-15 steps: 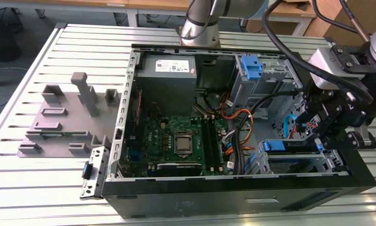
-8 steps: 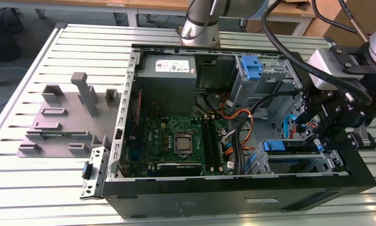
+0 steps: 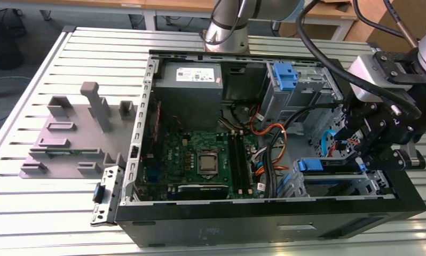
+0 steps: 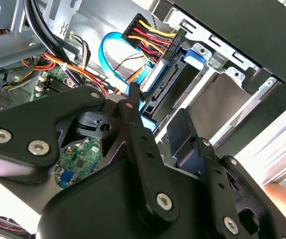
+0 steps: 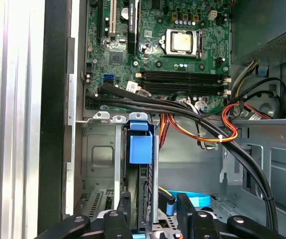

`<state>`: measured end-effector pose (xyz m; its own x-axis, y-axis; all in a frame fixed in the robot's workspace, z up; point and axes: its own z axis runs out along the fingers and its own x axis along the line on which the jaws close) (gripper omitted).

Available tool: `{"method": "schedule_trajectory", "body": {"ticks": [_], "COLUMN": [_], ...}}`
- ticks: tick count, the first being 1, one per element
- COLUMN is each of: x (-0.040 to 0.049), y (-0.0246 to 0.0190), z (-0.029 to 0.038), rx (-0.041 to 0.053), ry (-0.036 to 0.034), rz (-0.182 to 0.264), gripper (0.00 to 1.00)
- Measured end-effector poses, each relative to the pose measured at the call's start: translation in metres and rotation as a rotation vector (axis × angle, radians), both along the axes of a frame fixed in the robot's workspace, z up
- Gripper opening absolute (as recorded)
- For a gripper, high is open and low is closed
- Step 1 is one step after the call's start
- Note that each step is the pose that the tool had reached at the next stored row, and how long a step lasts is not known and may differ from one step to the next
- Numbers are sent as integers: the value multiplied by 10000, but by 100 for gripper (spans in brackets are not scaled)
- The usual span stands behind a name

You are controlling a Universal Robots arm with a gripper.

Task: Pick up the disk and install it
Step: 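Insert the first disk wire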

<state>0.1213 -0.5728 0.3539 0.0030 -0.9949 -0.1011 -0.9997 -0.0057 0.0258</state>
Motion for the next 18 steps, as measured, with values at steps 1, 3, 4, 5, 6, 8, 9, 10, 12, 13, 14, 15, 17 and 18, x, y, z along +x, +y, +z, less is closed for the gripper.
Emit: {"method": "schedule_trajectory", "body": {"ticks": [1,3,4,5,6,8,9,10,12,13,14,15,17,18], "x": [0,-1,-1,-1,-2,-2,-2,-3,-4,-4,-4,-4,-5,-5], "y": [0,0,0,0,0,0,0,0,0,0,0,0,0,0], "z": [0,0,0,0,0,0,0,0,0,0,0,0,0,0], "rx": [0,0,-1,-1,-1,0,-1,0,-1,-1,-1,-1,-1,-1], "ry": [0,0,0,-1,0,0,0,0,0,0,0,0,0,0], "rz": [0,-1,0,0,0,0,0,0,0,0,-1,0,0,0], "gripper": [49,48,42,36,36,30,24,18,16,16,16,16,16,16]}}
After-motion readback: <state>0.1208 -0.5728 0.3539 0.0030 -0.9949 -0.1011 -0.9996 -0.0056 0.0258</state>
